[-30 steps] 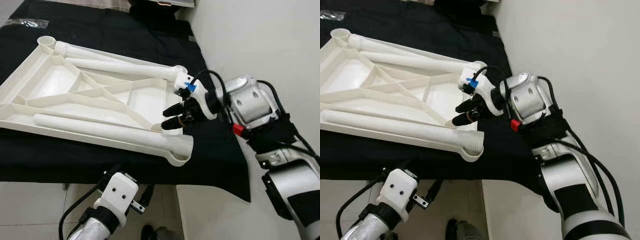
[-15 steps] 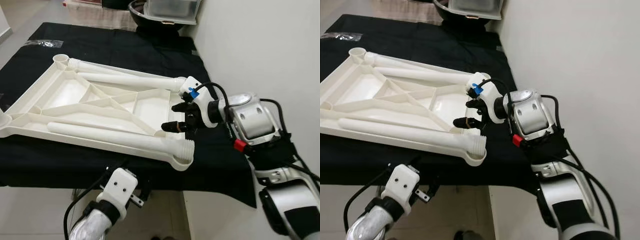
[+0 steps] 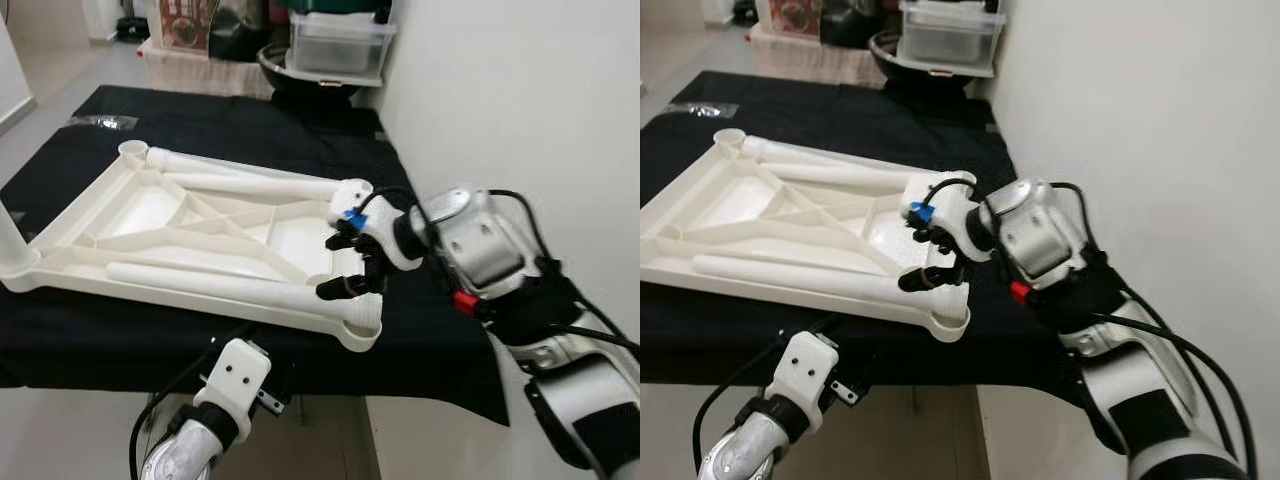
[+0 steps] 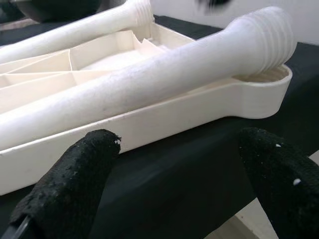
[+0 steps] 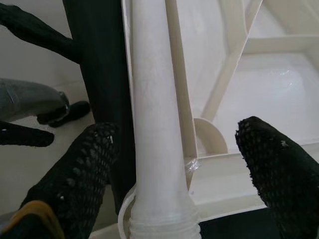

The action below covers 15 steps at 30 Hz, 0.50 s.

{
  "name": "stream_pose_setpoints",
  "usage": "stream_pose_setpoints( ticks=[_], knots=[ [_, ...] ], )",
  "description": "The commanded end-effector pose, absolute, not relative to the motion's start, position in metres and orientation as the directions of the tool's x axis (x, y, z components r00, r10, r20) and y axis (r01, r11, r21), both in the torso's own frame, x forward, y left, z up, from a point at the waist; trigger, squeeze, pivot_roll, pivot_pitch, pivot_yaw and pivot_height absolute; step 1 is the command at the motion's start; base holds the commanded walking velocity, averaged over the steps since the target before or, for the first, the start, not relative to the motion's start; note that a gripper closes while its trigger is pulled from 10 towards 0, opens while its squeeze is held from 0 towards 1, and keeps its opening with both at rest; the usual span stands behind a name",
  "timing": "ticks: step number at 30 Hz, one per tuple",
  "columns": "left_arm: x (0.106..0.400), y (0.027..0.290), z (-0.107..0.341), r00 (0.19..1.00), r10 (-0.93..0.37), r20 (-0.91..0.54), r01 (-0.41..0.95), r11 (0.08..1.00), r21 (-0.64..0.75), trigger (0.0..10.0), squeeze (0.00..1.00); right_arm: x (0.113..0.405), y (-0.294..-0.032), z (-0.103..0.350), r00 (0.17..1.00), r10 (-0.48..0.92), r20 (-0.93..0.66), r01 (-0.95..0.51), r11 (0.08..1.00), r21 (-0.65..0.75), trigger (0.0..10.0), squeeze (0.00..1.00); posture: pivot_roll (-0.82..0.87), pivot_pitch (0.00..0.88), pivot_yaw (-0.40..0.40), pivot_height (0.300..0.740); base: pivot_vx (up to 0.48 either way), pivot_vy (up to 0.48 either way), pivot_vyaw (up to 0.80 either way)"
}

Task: Building children table

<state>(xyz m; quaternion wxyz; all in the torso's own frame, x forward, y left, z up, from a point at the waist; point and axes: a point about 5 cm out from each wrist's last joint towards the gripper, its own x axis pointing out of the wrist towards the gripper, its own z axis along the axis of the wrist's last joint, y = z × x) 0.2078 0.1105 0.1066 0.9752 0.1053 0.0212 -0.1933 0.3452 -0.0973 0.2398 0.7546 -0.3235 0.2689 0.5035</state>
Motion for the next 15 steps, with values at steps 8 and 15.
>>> stream_pose_setpoints(
  ticks=[8,15],
  knots=[
    [0.203,0.108,0.107,0.923,-0.377,-0.076,0.385,0.906,0.177,10.0,0.00,0.358,-0.096,0.218,0.339,0.517,-0.786,-0.923,0.343,-0.173,10.0,0.00,0.00,0.043,-0.152,0.740,0.000,0.000,0.00],
    [0.198,0.105,0.108,0.924,-0.376,-0.071,0.383,0.909,0.167,10.0,0.00,0.354,-0.099,0.198,0.229,0.468,-0.854,-0.954,0.284,-0.100,10.0,0.00,0.00,0.059,-0.175,0.740,0.000,0.000,0.00]
  ],
)
